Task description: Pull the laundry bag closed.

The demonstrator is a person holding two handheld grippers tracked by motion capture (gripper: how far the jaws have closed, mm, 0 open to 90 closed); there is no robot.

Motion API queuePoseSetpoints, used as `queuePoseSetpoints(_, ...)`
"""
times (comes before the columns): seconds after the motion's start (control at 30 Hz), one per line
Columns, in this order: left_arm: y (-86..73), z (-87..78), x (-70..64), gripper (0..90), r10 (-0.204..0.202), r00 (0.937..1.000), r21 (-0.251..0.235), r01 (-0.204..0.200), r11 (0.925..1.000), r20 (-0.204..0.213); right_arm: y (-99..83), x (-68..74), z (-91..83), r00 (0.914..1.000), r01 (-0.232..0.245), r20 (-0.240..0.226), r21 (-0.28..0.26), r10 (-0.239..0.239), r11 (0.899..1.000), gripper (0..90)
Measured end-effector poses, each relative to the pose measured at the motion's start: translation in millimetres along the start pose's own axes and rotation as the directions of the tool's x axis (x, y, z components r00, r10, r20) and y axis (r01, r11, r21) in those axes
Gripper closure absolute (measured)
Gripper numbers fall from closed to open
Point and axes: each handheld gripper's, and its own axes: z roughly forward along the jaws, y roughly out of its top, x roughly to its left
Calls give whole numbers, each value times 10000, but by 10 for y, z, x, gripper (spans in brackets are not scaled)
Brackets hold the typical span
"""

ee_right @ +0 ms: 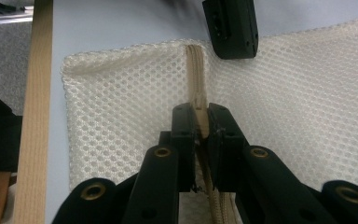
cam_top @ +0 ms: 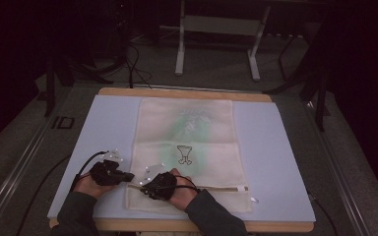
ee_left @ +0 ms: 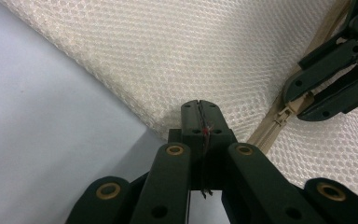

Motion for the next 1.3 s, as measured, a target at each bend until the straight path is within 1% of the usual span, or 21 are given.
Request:
queuePoseSetpoints(0.27, -1, 0, -1, 900, 21, 10000, 0, -21, 10000, -7, -5, 4, -10, 10000, -31, 29, 55, 31, 10000, 822)
queuePoseSetpoints(0.6, -3, 1, -1, 900, -31, 10000, -32, 31, 10000, 11, -60, -19, -68, 10000, -48, 58, 103, 48, 9999, 822)
queuePoseSetpoints(1.3, -5, 2, -2, 900, -4, 10000, -57, 4, 10000, -5, -161, -33, -161, 9999, -128, 117, 230, 125, 9997, 822)
